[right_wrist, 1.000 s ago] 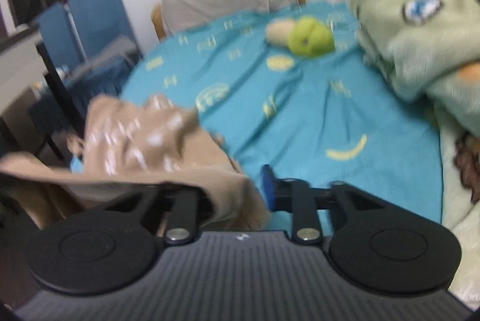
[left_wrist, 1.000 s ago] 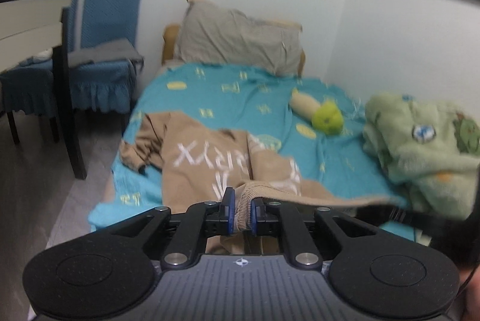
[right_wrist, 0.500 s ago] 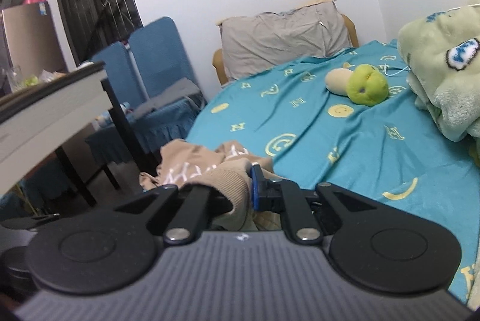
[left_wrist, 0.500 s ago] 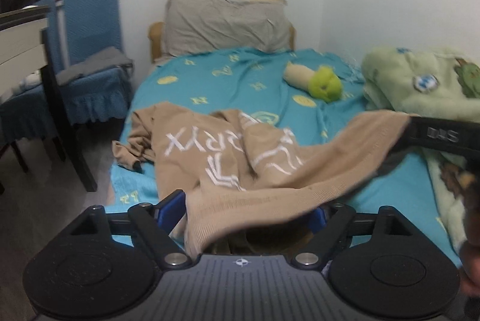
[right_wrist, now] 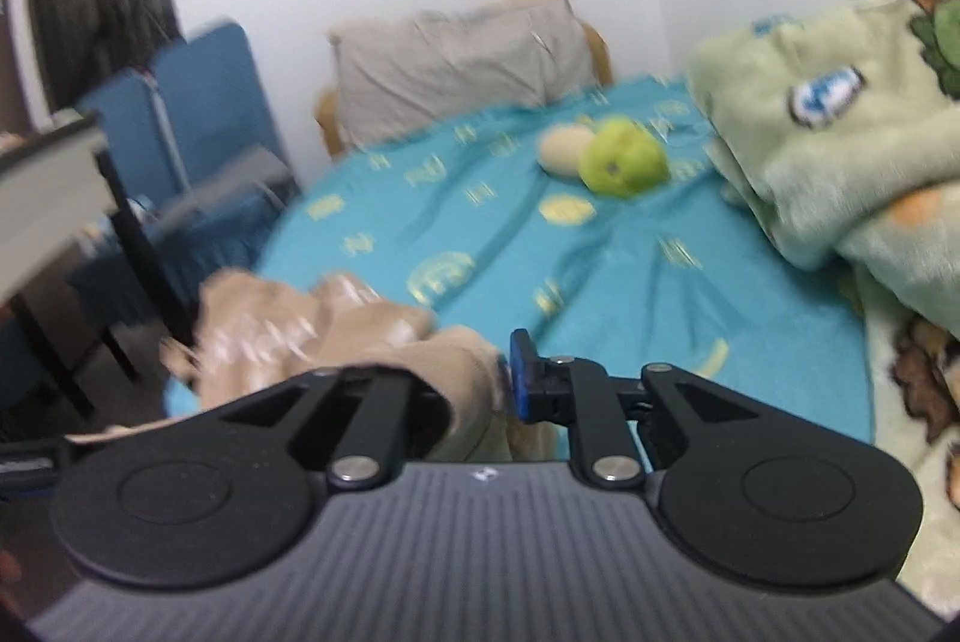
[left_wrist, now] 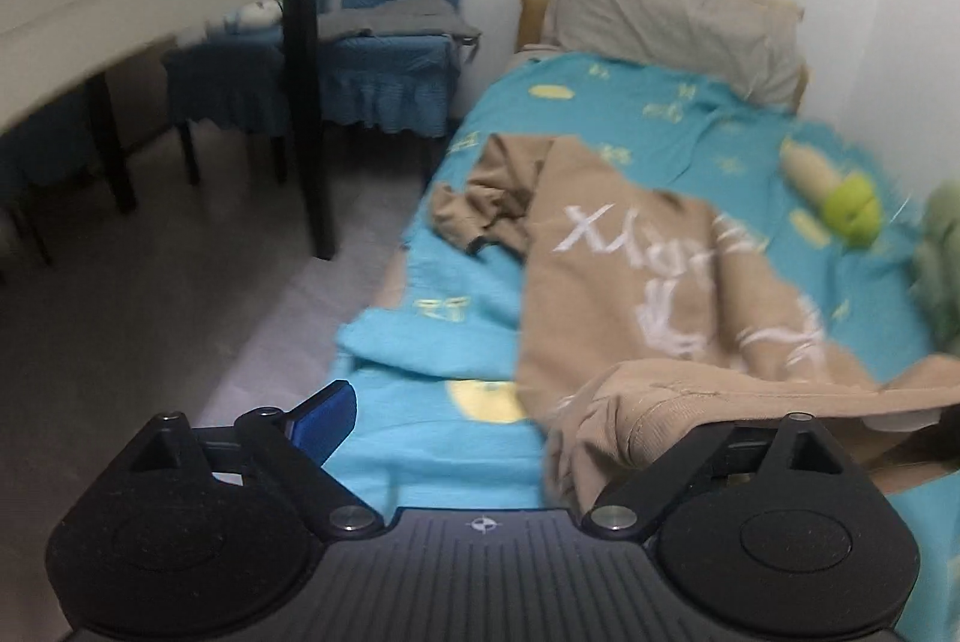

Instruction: Fold clothes

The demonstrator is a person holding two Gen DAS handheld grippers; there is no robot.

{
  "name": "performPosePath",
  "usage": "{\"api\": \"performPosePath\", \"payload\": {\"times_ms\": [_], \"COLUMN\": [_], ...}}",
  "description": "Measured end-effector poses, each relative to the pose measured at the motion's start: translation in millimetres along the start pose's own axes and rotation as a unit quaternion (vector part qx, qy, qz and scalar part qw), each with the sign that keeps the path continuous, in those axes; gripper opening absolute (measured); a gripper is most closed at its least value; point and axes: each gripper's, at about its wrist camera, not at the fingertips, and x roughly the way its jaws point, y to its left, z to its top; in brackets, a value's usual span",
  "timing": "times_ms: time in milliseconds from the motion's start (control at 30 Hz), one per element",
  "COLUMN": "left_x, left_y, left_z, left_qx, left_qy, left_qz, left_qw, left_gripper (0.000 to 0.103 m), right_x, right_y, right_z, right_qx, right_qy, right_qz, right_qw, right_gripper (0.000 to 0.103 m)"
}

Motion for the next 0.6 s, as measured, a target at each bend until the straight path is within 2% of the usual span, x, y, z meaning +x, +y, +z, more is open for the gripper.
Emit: {"api": "performPosePath", "payload": {"times_ms": [67,100,133,167,233,300,400,500,600], "left_x": [0,1,1,1,-15,-32,-59,-86,-112], "left_y": [6,11,18,26,29,31,34,37,39], "left_z": [0,0,1,2,8,15,25,35,45], "left_qx": [-0.004,-0.017,-0.04,-0.068,-0.089,-0.104,-0.128,-0.15,-0.173], "left_qy": [0.003,0.008,0.011,0.013,-0.022,-0.062,-0.123,-0.183,-0.243], "left_qz": [0.013,0.014,0.007,-0.004,-0.009,-0.012,-0.017,-0.021,-0.025], "left_qw": [0.9999,0.9997,0.9991,0.9976,0.9958,0.9925,0.984,0.9712,0.9543], "left_gripper": [0.094,0.094,0.094,0.094,0.094,0.094,0.094,0.094,0.094], "right_x": [15,23,29,33,35,26,-3,-36,-69], "right_y": [-7,-13,-20,-26,-33,-29,-15,-2,11], "right_z": [-6,-10,-13,-16,-18,-16,-2,23,60], "right_qx": [0.0,0.01,0.026,0.044,0.067,0.059,0.029,0.027,0.027], "right_qy": [0.05,0.078,0.103,0.121,0.134,0.106,0.011,-0.069,-0.139], "right_qz": [-0.037,-0.049,-0.053,-0.053,-0.049,-0.046,-0.05,-0.051,-0.042], "right_qw": [0.998,0.996,0.993,0.99,0.987,0.992,0.998,0.996,0.989], "right_gripper": [0.059,0.065,0.068,0.067,0.067,0.067,0.069,0.069,0.069]}}
